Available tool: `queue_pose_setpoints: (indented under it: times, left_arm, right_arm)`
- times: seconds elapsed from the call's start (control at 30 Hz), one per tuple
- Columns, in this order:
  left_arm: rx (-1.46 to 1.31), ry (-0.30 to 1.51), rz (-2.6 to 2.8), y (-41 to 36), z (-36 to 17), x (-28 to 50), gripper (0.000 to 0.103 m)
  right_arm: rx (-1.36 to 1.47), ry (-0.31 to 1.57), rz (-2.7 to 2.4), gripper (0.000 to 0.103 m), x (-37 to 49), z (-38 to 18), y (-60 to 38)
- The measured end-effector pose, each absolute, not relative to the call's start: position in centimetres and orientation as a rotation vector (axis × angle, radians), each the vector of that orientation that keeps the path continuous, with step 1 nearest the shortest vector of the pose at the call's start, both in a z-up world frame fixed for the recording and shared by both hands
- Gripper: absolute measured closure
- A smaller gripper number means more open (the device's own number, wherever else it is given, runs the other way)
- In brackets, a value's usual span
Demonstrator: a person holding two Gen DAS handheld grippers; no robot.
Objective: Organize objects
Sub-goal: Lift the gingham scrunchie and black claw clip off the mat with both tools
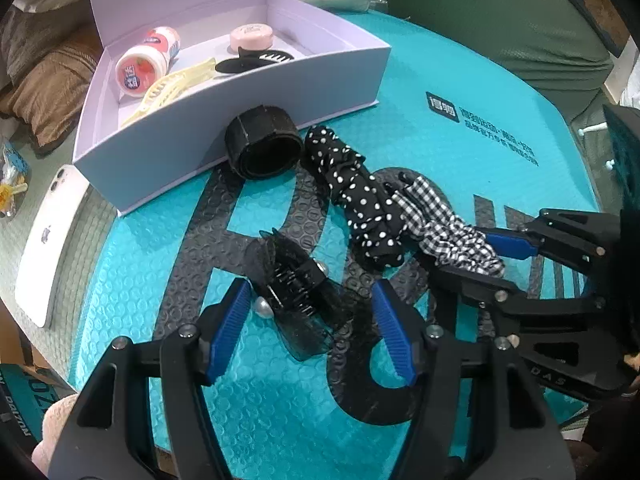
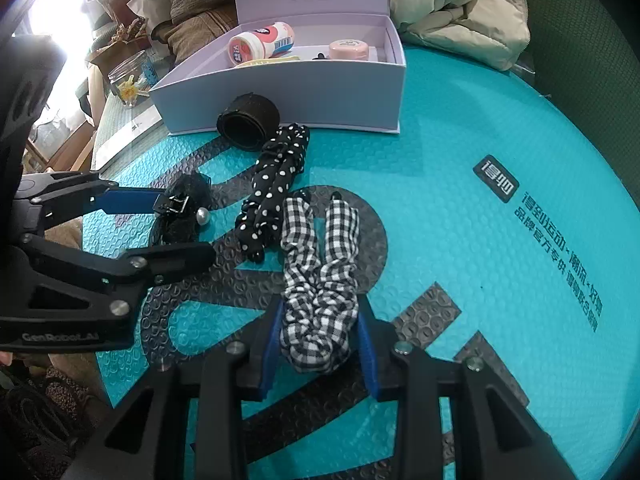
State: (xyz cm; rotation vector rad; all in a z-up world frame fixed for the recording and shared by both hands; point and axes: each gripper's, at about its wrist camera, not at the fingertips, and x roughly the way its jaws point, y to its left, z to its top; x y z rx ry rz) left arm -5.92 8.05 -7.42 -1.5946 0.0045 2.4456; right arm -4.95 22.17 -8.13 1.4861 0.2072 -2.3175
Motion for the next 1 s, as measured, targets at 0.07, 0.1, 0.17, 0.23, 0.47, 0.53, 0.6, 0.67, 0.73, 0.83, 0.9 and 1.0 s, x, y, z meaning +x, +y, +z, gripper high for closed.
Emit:
queue_pose_setpoints:
  times: [0.07,0.1,0.17,0.23,0.47,0.53,0.6,0.67,0.73,0.83,0.9,1.0]
  left_arm:
    - [-1.573,-0.007,2.456,7.9,-7.3,-5.8,0.041]
    - [-1.568,-0.006,2.454,7.9,-7.4,-5.7,0.041]
    - [-1.562,0.038,2.458,8.2,-7.5,-5.5,0.046]
    - [-1.56,0.079,2.464,8.4,-7.4,-5.3,0.055]
    - [-1.573,0.039,2.439,7.9,-7.3,-4.9,0.07]
    - [-1.577,0.029,2.43,7.8,-7.1,-4.7,0.07]
    - [-1.582,0.02,2.425,7.6,-7.0,-4.4,0.07]
    - [-1.576,0.017,2.428,7.5,-6.7,-4.1,0.07]
    - [-1.569,0.016,2.434,7.4,-6.3,-3.9,0.07]
    - [-1.562,0.006,2.443,7.2,-5.8,-3.7,0.07]
    - [-1.555,-0.002,2.448,7.0,-5.4,-3.4,0.07]
    - [-1.546,-0.009,2.459,6.8,-4.8,-3.0,0.07]
  right_arm:
    - [1.486,0.208,-2.318,0.069,-5.0,-8.1,22.2]
    - [1.485,0.207,-2.32,0.069,-5.0,-8.1,22.2]
    - [1.482,0.202,-2.326,0.069,-4.9,-8.2,22.3]
    - [1.479,0.205,-2.331,0.069,-4.9,-8.2,22.3]
    - [1.476,0.204,-2.336,0.072,-4.8,-8.1,22.2]
    - [1.474,0.186,-2.328,0.075,-4.7,-8.0,22.3]
    - [1.473,0.171,-2.321,0.076,-4.6,-7.9,22.4]
    - [1.469,0.162,-2.32,0.077,-4.4,-7.7,22.5]
    - [1.462,0.158,-2.32,0.077,-4.2,-7.5,22.5]
    - [1.448,0.156,-2.323,0.077,-3.8,-7.1,22.4]
    - [1.441,0.153,-2.327,0.077,-3.6,-6.9,22.4]
    - [1.431,0.151,-2.334,0.077,-3.3,-6.5,22.4]
